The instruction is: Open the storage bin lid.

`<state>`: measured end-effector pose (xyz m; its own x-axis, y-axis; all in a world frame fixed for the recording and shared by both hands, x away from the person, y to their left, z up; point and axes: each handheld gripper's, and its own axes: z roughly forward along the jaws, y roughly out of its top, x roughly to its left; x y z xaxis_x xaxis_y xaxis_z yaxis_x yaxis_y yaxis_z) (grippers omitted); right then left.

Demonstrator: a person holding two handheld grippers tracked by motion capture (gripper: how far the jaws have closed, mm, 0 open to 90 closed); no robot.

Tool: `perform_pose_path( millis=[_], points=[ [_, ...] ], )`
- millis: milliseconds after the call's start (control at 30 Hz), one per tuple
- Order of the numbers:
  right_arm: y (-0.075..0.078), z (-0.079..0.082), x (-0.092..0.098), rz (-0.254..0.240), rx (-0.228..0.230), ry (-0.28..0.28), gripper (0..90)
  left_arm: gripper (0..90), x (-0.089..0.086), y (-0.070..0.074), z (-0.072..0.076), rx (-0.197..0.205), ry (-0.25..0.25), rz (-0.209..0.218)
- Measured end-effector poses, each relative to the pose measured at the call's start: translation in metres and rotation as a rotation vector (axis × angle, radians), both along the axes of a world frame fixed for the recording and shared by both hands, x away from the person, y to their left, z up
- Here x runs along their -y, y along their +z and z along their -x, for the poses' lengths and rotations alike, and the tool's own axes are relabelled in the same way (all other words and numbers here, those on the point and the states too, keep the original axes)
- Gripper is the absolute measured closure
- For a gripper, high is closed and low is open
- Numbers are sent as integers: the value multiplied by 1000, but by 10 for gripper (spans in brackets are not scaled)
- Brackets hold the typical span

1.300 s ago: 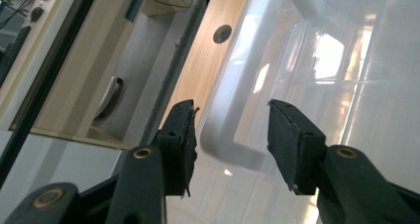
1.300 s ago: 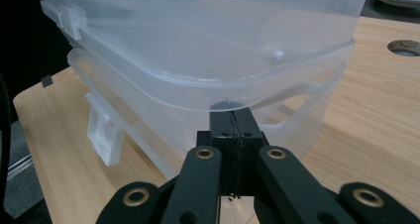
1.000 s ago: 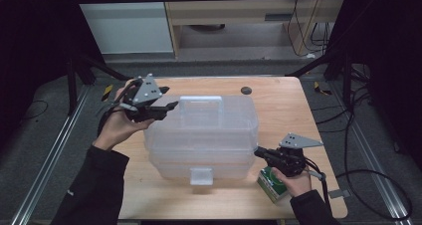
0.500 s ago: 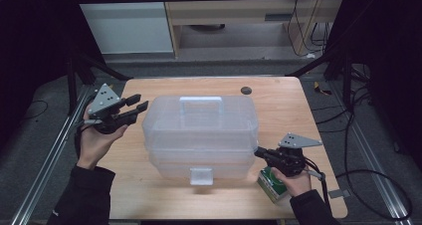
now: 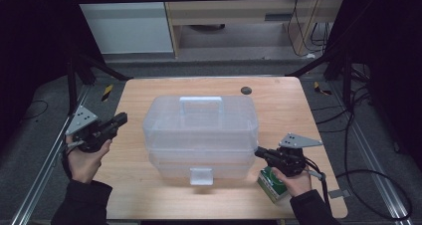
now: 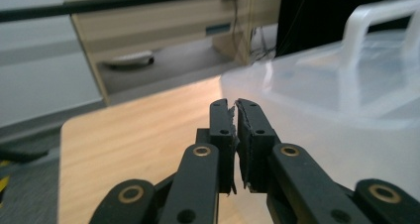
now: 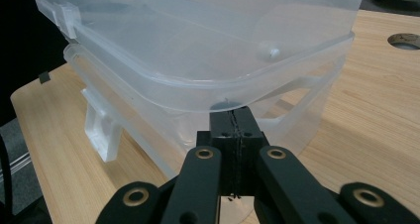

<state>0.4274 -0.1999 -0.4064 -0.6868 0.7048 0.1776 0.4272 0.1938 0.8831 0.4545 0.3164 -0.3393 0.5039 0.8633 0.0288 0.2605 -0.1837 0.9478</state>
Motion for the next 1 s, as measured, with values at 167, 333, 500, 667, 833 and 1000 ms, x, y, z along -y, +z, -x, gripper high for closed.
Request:
perform_pose_path(
  millis=[167, 333, 500, 667, 833, 1000],
  points=[
    [0, 0, 0, -1, -1, 2, 900, 880, -5, -17, 3, -44, 9, 5],
    [0, 0, 0, -2, -2, 0, 900, 885, -3, -29, 6, -87, -46, 3],
    [0, 0, 0, 0, -2, 0, 900, 892, -4, -37, 8, -109, -73, -7],
    [0, 0, 0, -1, -2, -2, 900, 894, 1, -47, 10, -138, -108, -32],
    [0, 0, 0, -1, -2, -2, 900, 894, 6, -54, 12, -166, -161, -58],
    [0, 0, -1, 0, -3, -4, 900, 894, 10, -58, 12, -193, -201, -75]
  ],
)
